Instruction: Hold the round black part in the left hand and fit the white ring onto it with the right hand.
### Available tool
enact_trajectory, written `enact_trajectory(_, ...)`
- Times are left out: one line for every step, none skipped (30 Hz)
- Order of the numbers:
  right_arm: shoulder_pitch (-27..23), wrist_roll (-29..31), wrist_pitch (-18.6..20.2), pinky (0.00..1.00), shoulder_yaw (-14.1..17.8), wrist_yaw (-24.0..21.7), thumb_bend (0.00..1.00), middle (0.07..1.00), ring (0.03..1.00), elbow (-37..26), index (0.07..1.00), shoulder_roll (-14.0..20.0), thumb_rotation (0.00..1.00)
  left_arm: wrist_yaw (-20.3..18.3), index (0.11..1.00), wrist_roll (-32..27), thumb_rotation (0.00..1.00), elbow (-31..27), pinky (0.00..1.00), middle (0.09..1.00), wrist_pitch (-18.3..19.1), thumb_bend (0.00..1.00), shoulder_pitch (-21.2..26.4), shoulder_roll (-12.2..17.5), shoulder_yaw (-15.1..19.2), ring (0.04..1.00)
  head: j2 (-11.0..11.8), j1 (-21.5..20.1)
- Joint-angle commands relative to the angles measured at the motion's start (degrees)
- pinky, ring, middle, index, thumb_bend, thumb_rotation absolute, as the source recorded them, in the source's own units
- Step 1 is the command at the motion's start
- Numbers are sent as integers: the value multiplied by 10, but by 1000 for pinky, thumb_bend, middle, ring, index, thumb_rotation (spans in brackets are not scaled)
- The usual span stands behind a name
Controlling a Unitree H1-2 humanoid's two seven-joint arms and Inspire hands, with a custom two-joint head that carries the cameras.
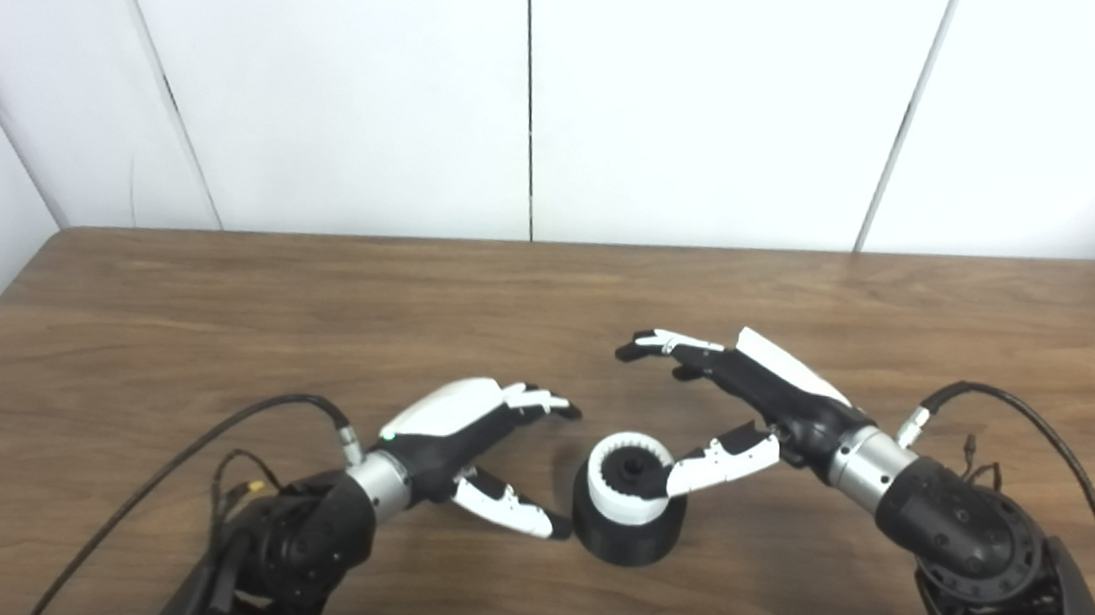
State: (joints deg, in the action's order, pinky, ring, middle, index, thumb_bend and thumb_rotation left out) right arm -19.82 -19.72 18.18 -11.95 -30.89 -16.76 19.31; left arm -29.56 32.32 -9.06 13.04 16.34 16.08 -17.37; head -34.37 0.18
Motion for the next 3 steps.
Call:
enact_trajectory(-6,23,0,931,22,24,1000,926,951,-3,851,-6,512,7,922,-40,409,-26,977,963,11,1000,6,-1,26,1000,-1,-3)
enact_trajectory(-3,30,2,944,26,28,1000,924,950,-2,850,-9,517,8,929,-52,411,-28,965,961,15,1000,3,-1,33,1000,-1,-3)
enact_trajectory(3,45,3,951,38,35,993,920,948,1,848,-16,521,13,934,-70,418,-32,942,957,24,1000,-3,-5,47,990,-1,-5)
